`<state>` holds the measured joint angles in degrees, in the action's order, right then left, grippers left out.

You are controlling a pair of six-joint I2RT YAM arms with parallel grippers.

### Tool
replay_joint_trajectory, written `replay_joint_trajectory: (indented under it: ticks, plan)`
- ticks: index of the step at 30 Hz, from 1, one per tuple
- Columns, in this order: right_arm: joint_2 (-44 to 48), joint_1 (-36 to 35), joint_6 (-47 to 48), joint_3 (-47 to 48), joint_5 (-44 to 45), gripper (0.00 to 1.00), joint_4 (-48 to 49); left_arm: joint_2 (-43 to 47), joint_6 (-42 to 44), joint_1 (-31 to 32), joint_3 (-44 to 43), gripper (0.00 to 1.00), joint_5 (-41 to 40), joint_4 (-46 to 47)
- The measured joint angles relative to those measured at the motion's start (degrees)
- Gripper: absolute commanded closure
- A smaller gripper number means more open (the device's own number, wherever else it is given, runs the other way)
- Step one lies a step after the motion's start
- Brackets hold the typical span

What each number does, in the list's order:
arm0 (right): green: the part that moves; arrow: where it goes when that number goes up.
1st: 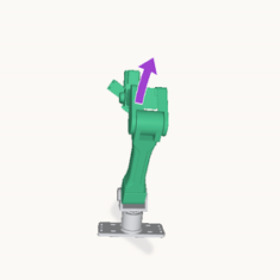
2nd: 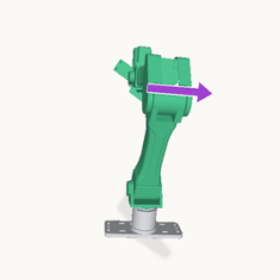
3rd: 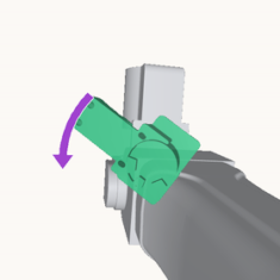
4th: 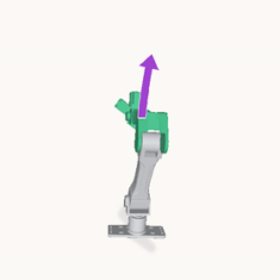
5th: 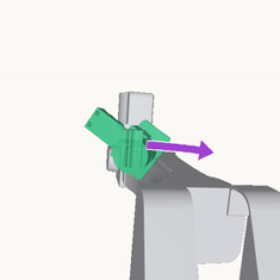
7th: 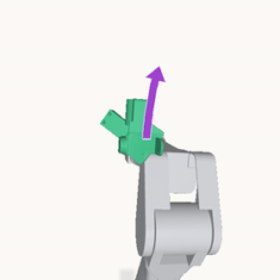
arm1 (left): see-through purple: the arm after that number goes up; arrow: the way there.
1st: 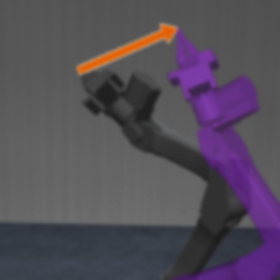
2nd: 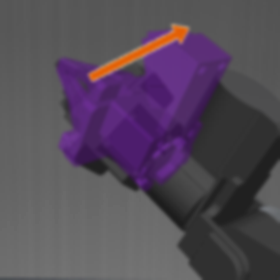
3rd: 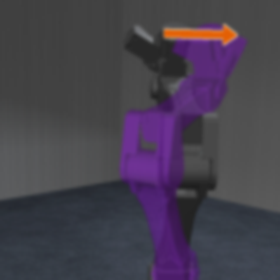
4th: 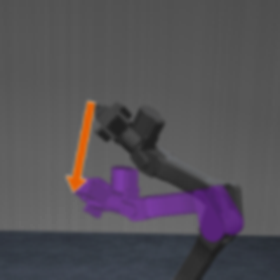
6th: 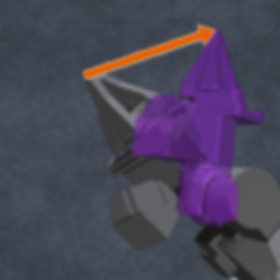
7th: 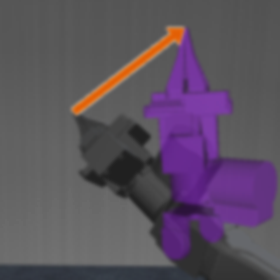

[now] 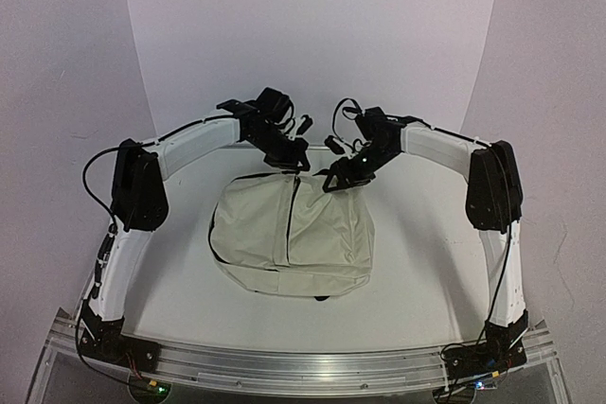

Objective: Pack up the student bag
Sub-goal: Zip the student bag at the center of the board.

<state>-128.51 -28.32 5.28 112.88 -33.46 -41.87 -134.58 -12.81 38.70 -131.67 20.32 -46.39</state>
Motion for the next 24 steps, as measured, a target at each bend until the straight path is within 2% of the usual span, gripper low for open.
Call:
replay_joint_trajectory:
  ticks: [7, 19, 24]
  plan:
    - [-0.8, -0.1, -0.4, 0.9, 0.8, 0.38, -0.1, 4.8, -0.6, 0.1, 8.4, 1.0, 1.0, 2.2]
    - [-0.9, -1.3, -0.6, 0.9, 0.0, 0.37, 0.0, 18.3, -0.3, 3.8, 30.4, 1.0, 2.1, 11.7]
    - [-0.9, -1.6, -0.6, 1.1, -3.7, 0.28, -0.2, 23.0, -0.2, 4.8, 36.8, 1.0, 1.9, 14.0]
